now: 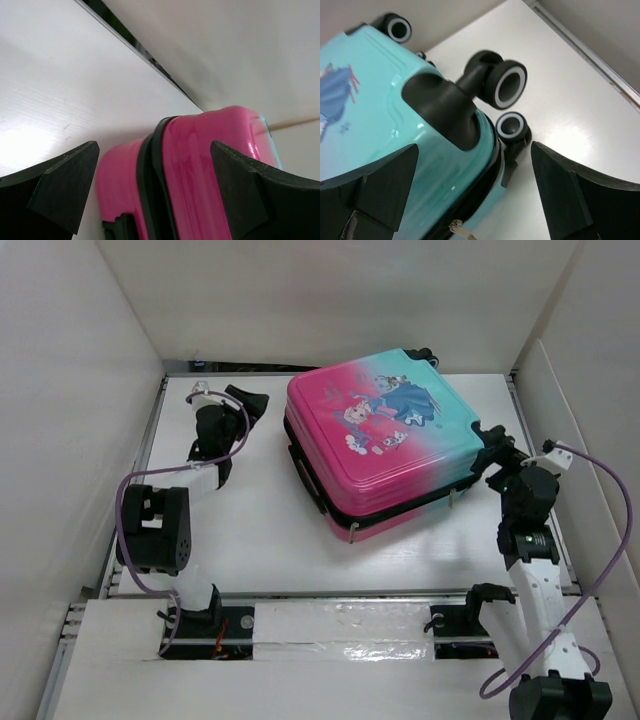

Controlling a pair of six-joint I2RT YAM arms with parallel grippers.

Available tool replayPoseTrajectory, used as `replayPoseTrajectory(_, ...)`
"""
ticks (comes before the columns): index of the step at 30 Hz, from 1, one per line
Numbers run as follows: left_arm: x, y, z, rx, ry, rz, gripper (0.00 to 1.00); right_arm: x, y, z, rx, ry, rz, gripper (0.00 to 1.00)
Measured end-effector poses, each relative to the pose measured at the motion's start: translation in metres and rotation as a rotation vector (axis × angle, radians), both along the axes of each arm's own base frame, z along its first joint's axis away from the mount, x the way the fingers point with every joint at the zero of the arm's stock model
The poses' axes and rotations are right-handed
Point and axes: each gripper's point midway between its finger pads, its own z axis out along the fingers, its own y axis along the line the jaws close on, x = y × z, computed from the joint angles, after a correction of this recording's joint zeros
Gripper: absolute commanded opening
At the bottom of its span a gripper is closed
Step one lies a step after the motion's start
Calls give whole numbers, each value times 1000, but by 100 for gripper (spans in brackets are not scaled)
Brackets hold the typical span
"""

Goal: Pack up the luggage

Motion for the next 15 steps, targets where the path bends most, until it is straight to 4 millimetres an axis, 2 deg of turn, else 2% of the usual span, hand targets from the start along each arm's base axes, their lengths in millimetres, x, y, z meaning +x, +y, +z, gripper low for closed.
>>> replayPoseTrajectory(4, 20, -15, 5, -18, -14, -78, 98, 15, -10, 13, 35, -36, 9, 100)
replayPoseTrajectory(8, 42, -32, 15, -31, -41, -158, 99, 38, -23, 6, 130, -43, 49, 100)
replayPoseTrajectory(11, 46, -37, 17, -35, -45, -186, 99, 49, -24, 12, 225, -110, 106, 100)
replayPoseTrajectory(15, 45, -40, 16, -37, -42, -203, 99, 56, -16, 18, 371, -207, 203, 100)
